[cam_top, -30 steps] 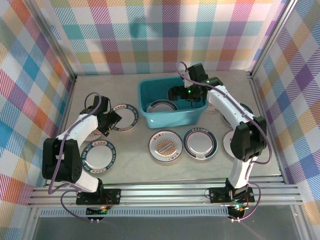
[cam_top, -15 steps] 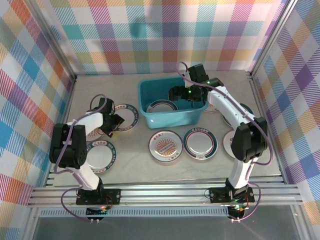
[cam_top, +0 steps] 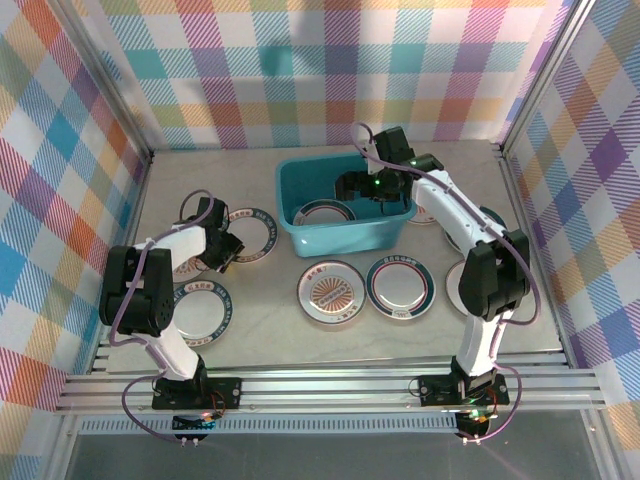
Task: Place the plates into the plastic bin on the countertop
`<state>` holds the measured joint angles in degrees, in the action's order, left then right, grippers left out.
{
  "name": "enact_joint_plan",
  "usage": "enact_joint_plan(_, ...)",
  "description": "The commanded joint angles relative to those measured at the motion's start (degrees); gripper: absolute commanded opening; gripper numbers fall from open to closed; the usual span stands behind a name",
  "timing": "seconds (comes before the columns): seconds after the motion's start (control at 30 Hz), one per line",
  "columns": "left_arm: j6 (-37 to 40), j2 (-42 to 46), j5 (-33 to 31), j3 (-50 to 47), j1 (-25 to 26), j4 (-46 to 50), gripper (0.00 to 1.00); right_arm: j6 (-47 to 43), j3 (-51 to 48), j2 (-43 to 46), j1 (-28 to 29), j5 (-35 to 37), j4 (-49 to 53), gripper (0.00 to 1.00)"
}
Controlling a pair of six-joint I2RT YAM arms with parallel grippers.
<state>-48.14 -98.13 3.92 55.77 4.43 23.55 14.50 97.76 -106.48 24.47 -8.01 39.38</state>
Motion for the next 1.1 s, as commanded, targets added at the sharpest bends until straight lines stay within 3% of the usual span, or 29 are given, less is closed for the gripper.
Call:
enact_joint_plan(0.0, 0.50, -1.19, 1.43, -1.69, -0.11, -4.30, 0.35, 0.38, 2.43, -0.79, 0.32, -1.92, -0.54, 1.00)
enact_joint_plan(0.43, 0.46, 1.80, 1.44, -3.50, -0.12, -5.01, 0.14, 0.10, 2.00, 0.16, 0.32, -1.92, -0.10, 1.00)
enact_joint_plan(1.07, 6.48, 15.80, -1.99, 2.14, 0.06, -3.15, 0.00, 2.52, -0.52, 3.28, 0.32, -1.30, -1.98, 0.99)
